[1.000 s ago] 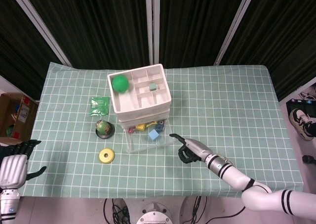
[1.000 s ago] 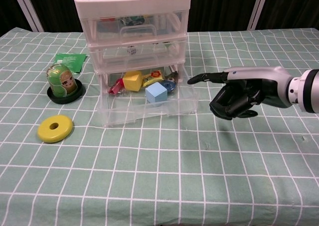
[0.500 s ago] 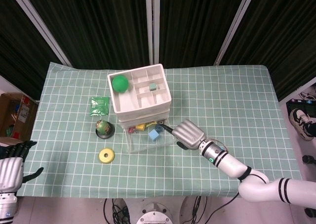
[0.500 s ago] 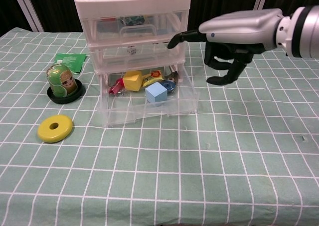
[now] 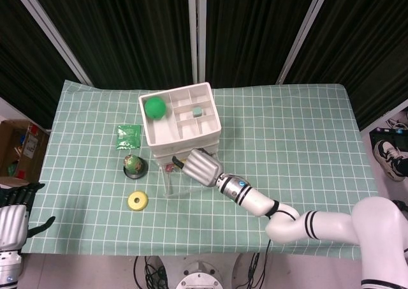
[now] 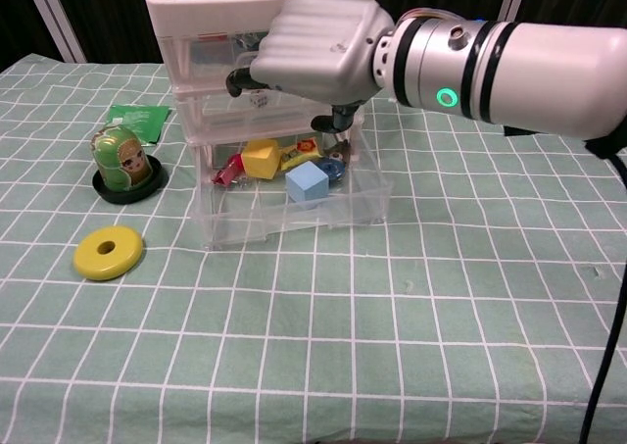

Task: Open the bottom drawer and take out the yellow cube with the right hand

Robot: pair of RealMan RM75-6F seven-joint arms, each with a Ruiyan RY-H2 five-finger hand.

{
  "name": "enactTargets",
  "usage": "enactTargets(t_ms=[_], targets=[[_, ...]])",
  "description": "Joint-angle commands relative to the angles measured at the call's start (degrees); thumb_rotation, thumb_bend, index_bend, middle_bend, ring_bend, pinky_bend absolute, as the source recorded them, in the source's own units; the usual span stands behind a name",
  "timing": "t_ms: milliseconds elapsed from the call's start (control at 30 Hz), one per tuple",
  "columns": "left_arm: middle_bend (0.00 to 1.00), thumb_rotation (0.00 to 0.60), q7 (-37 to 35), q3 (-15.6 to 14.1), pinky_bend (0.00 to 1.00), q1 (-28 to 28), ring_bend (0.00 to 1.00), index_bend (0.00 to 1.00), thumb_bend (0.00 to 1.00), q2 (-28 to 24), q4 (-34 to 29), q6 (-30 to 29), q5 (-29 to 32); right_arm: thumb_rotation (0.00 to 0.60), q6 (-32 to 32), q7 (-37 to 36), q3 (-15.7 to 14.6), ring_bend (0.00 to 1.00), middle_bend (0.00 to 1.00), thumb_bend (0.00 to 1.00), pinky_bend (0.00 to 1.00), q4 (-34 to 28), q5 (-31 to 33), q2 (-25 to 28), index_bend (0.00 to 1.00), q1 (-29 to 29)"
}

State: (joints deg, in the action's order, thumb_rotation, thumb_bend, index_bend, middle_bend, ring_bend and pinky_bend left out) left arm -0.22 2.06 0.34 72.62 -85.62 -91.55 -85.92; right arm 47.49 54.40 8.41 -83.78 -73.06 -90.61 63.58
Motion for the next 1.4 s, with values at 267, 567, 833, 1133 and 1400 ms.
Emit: enactTargets(t_ms=[267,567,833,1133,1400], targets=[[0.20,0.600,-1.50,-0.04,0.21,0.73,0.18,0.22,0.12,0.97,1.49,-0.33,0.40,0.600,3.87,0.34,-3.63,1.00,0.92,0.24,1.00,8.68,-9.16,-6.94,0.21,1.08],[0.20,0.600,-2.48,-0.12,0.21,1.44,0.18,0.22,0.12,1.55,2.40,-0.87,0.48,0.600,3.23,-0.50,-5.00,1.00,0.92,0.24,1.00,12.58,-12.47,-9.05,0.22,1.14],[0.20,0.600,-2.69,-0.33,0.21,2.05,0.18,0.22,0.12,1.96,2.63,-1.21,0.44,0.600,1.98,2.31,-6.26,1.00,0.92,0.24,1.00,20.12,-15.76,-12.88,0.24,2.05],[0.20,0.600,-3.09,-0.25,0.21,2.53,0.18,0.22,0.12,2.30,3.07,-1.37,0.68,0.600,1.28,2.70,-6.56,1.00,0.92,0.24,1.00,26.77,-18.84,-16.67,0.25,3.31],[0.20,0.600,-3.75,-0.29,0.21,3.06,0.18,0.22,0.12,2.43,3.67,-1.40,0.99,0.600,1.30,1.67,-6.28,1.00,0.92,0.24,1.00,32.08,-20.43,-19.04,0.26,3.89]])
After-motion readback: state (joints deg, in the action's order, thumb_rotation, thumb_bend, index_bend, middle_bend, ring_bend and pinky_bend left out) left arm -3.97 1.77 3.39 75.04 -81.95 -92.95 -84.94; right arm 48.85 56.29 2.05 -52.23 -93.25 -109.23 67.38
